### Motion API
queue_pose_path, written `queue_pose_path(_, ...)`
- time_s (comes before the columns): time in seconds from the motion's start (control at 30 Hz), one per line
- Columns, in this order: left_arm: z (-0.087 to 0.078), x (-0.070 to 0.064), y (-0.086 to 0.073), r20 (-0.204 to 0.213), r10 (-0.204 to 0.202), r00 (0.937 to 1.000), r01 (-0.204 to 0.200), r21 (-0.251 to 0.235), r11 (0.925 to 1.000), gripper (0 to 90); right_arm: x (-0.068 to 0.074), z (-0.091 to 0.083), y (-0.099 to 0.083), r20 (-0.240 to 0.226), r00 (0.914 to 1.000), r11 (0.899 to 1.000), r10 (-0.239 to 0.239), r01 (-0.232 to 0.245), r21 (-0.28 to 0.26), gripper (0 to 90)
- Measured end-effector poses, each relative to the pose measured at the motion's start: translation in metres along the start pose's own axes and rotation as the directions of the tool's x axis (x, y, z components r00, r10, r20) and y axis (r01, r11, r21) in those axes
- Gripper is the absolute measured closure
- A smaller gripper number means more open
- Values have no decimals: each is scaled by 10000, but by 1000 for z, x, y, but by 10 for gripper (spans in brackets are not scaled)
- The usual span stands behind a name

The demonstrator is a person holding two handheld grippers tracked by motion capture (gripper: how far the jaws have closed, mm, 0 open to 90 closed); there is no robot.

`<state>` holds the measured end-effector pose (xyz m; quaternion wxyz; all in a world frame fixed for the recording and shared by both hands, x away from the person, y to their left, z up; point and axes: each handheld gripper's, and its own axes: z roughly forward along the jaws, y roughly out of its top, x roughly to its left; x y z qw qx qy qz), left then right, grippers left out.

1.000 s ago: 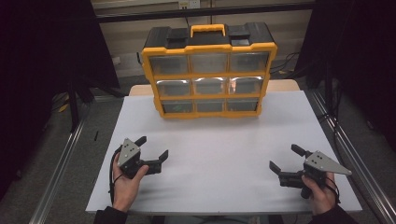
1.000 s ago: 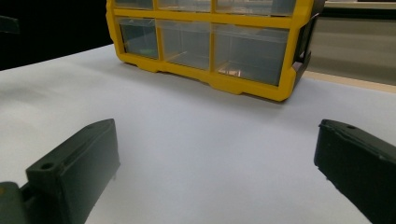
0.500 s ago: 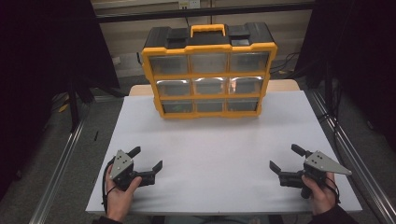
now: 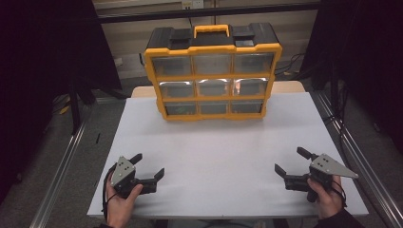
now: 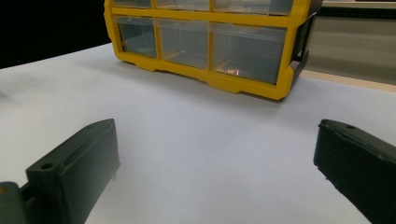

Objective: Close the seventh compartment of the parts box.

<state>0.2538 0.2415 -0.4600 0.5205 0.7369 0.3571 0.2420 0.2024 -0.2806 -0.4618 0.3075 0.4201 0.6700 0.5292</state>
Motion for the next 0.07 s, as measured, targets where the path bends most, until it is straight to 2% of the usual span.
queue_pose_path(0.07, 2, 2, 0, 106, 31, 9999, -32, 142, 9999, 31, 0, -1, 0, 77, 10000, 10000, 14, -13, -57, 0)
